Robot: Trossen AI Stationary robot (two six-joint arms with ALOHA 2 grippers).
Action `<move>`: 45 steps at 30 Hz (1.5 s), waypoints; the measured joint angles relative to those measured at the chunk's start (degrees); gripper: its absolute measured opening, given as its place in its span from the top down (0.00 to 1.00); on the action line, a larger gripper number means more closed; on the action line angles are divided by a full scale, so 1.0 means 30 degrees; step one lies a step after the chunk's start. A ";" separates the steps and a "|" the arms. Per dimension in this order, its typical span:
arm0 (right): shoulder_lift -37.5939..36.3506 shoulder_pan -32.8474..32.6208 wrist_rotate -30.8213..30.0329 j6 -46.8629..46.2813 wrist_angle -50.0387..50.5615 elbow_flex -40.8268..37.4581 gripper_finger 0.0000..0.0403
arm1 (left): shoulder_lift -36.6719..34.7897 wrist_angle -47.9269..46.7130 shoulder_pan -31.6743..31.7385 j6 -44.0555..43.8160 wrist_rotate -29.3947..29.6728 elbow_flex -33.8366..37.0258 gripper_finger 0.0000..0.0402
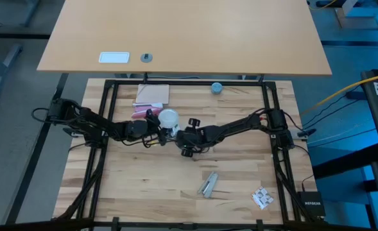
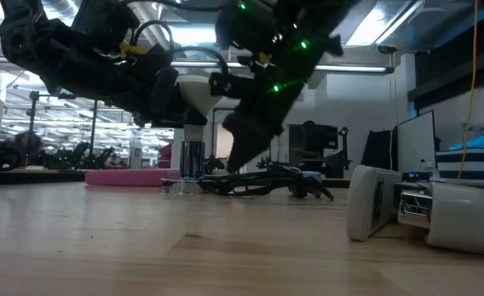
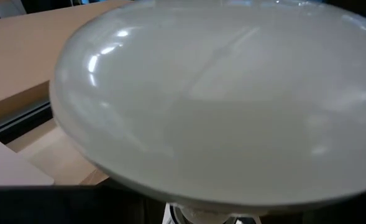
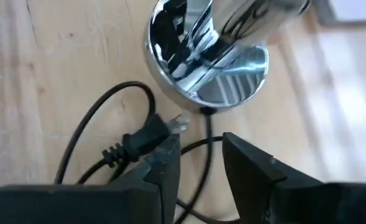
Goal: Screw lightbulb
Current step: Insert the lightbulb into the lamp
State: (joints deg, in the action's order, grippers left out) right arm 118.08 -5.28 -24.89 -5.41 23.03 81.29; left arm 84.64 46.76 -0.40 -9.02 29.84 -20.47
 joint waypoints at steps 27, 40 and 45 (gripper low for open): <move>0.1373 -0.0935 0.4290 0.0450 0.0372 0.2022 0.71 | 0.0000 -0.0072 0.0000 0.0001 -0.0006 0.0000 0.56; 0.2171 -0.0289 -0.0730 -0.1566 0.4241 0.2022 0.71 | 0.0000 -0.0088 -0.0007 0.0001 -0.0017 0.0007 0.56; 0.2178 0.0447 -0.1938 -0.1579 0.4238 0.2022 0.71 | 0.0000 -0.0086 -0.0007 0.0008 -0.0264 0.0015 0.56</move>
State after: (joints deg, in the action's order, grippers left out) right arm 124.62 -3.94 -30.71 -10.15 35.74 87.35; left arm 84.64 46.50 -0.43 -8.99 29.05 -20.43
